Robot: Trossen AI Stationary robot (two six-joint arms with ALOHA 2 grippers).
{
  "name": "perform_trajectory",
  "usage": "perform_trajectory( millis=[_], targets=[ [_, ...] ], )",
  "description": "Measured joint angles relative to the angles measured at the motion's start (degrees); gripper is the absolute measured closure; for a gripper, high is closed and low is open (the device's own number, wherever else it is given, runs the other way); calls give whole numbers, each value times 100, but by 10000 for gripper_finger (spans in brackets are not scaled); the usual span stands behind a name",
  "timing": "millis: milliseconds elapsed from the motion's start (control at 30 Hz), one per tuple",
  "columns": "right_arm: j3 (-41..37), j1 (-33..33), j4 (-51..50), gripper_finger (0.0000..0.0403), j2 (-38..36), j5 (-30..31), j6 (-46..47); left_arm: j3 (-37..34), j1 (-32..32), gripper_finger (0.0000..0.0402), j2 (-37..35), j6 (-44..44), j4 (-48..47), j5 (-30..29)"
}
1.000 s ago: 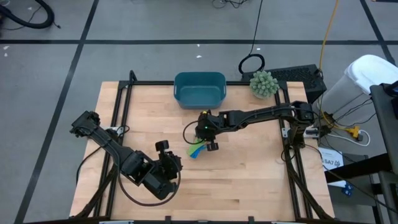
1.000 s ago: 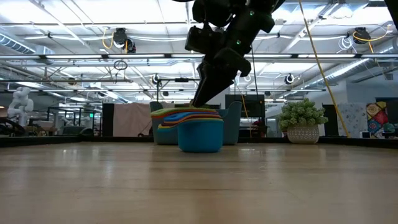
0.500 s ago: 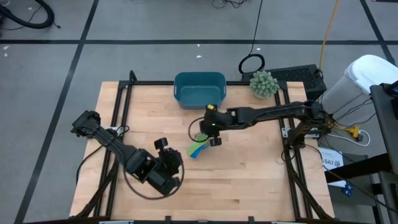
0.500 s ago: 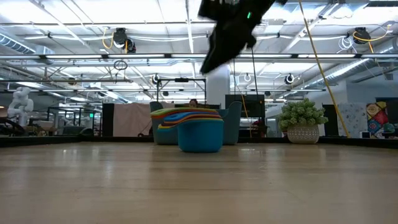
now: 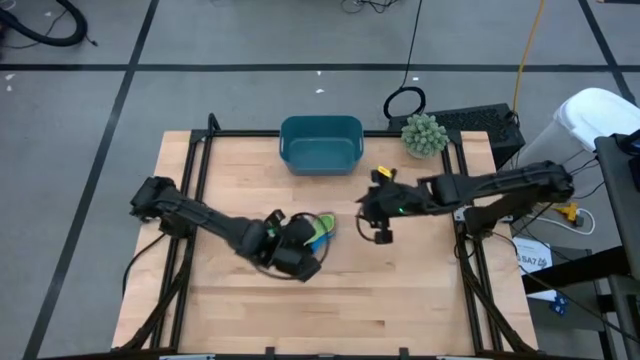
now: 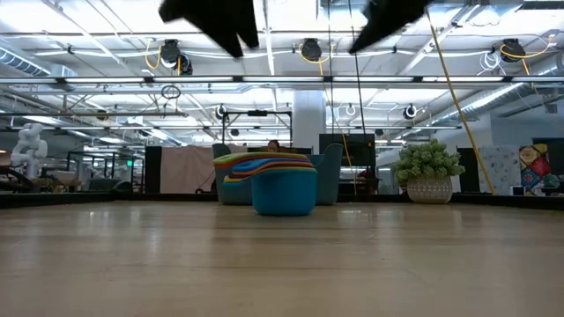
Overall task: Nest measuring cups in basket
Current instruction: Put the nested measuring cups into the blue bin
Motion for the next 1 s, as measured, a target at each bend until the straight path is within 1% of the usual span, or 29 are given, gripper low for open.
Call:
perform_trajectory(
  millis=[67,233,367,500,567,667,733,800,1000],
  targets=[
    [-489,94,-2,245,-280,54,233,-7,162,248,146,126,-41,147],
    [-1694,274,181,245,-1018,43,995,-7,451,223,250,248,58,123],
    [-2567,425,792,245,-1599,43,1314,-7,547,191,250,429,523,230],
    [-3193,536,1369,245,-2034,43,1452,-7,575,150,250,479,821,491],
    [-3445,628,1605,245,-2197,49,1549,-7,619,129,250,397,779,725],
    [-3724,807,1829,245,-2327,46,1667,-7,737,108,250,-170,425,897],
    [-3841,939,1844,245,-2350,156,1729,-7,857,105,250,-482,89,1061],
    [-3905,1061,1845,245,-2350,266,1735,-7,969,108,253,-599,-54,1176],
    [-3928,1293,1875,245,-2350,336,1711,3,1093,140,366,-541,154,1198]
  ],
)
